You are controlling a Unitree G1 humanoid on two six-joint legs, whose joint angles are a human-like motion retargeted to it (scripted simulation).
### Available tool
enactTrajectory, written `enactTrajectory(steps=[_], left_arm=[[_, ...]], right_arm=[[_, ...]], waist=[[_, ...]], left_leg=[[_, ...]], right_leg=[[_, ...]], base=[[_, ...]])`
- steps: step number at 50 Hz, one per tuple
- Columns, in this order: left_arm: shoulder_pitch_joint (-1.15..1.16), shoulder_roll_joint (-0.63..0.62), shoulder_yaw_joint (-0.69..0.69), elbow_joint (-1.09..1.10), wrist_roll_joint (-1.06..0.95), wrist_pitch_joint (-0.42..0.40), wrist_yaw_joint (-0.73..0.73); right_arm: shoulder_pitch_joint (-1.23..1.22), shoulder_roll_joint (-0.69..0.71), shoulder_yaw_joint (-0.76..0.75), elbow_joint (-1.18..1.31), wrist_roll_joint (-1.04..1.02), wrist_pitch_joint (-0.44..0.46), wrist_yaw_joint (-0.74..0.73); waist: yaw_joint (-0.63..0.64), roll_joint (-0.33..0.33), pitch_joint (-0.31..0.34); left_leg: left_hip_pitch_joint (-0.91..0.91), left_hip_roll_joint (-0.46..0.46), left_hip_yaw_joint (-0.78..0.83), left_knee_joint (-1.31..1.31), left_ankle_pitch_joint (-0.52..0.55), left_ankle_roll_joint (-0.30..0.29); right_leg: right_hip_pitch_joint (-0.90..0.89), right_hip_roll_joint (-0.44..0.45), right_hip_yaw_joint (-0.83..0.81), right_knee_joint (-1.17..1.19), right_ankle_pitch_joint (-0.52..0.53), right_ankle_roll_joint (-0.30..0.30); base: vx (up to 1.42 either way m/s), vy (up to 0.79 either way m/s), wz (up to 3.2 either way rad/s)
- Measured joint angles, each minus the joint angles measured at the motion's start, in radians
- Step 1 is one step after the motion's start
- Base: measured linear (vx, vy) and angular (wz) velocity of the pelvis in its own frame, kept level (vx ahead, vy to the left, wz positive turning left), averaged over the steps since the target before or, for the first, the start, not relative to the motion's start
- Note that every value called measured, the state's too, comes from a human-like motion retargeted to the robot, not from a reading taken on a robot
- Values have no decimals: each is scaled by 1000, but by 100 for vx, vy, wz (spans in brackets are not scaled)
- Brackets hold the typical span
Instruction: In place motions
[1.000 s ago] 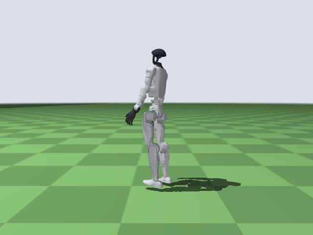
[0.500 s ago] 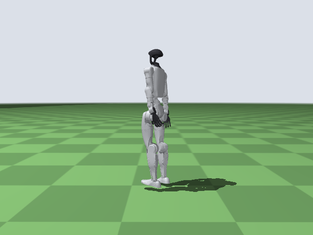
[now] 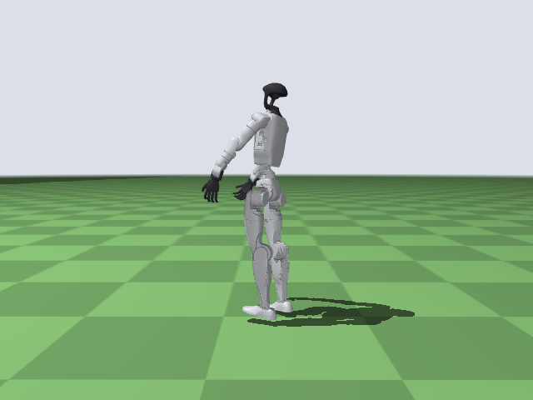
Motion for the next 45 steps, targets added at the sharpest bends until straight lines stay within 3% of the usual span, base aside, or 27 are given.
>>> enactTrajectory(steps=[5,10,14,21,25,28,32,45], left_arm=[[-379,130,-36,-83,61,-6,94],[-694,203,-145,-203,-5,-78,157],[-898,262,-246,-307,-119,-167,177],[-1282,378,-426,-457,-302,-306,288],[-1461,433,-498,-547,-422,-452,334],[-1537,455,-520,-584,-438,-517,398],[-1570,475,-529,-599,-435,-518,415],[-1523,454,-523,-535,-438,-520,407]], right_arm=[[-347,-110,38,-130,96,31,78],[-621,-244,185,-287,217,-21,78],[-842,-365,353,-364,367,-83,-10],[-1287,-605,653,-420,502,-188,-280],[-1524,-721,816,-491,522,-302,-455],[-1664,-773,920,-522,497,-358,-552],[-1775,-789,1012,-533,517,-364,-593],[-1728,-762,982,-517,572,-373,-585]], waist=[[4,3,-45],[30,-5,-135],[46,-11,-181],[84,-33,-151],[107,-32,-115],[133,-29,-120],[153,-20,-142],[155,-13,-157]], left_leg=[[-7,1,0,3,0,2],[-57,-2,1,2,-5,3],[-93,-5,1,2,-11,4],[-120,-4,7,0,-17,6],[-141,-2,10,-1,-19,3],[-171,-2,8,-2,-18,0],[-204,-4,0,-2,-15,-5],[-184,-4,-2,-2,-21,-1]], right_leg=[[-10,1,3,3,1,-1],[-62,-3,6,6,-4,2],[-104,-8,12,10,-8,6],[-139,-8,25,13,-11,8],[-164,-11,31,14,-11,10],[-193,-15,30,15,-10,12],[-217,-23,17,12,-13,17],[-196,-17,13,11,-22,15]], base=[[4,-1,-1],[13,3,3],[9,7,-2],[-8,2,-4],[-20,9,-3],[-12,14,8],[-4,10,22],[0,0,2]])
